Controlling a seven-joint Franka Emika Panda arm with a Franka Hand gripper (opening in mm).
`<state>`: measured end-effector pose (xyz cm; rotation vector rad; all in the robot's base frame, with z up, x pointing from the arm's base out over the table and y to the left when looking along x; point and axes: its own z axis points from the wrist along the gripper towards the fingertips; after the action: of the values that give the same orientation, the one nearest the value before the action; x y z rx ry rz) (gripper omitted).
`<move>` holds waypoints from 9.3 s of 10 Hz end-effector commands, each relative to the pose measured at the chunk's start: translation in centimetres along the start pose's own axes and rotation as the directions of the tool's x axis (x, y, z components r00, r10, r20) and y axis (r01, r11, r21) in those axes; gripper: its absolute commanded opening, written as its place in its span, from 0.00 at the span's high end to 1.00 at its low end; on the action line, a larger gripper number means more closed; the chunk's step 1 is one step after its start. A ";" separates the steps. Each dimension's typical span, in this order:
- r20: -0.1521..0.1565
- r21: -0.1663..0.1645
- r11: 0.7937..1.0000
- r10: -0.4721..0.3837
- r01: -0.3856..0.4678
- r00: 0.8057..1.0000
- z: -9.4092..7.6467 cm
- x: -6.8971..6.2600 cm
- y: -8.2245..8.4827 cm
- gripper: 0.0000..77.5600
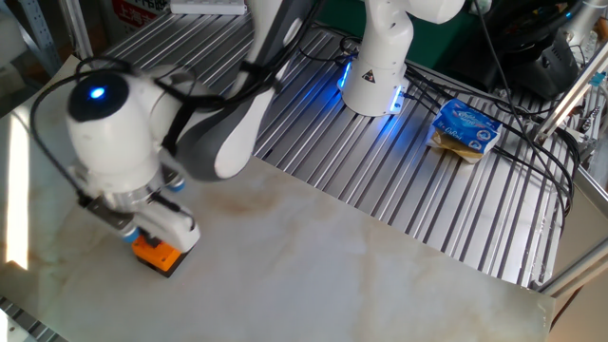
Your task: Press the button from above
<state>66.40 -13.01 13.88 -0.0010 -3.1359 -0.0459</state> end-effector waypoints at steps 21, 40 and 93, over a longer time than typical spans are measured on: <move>-0.025 0.037 0.999 0.001 0.000 1.000 -2.8 2.9 1.1 1.00; 0.002 0.016 1.000 -0.007 0.007 1.000 -2.1 1.8 -0.2 1.00; 0.002 0.009 1.000 0.012 -0.012 1.000 -8.1 2.4 0.0 1.00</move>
<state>64.49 -13.76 19.17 -0.0058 -3.1423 -0.0415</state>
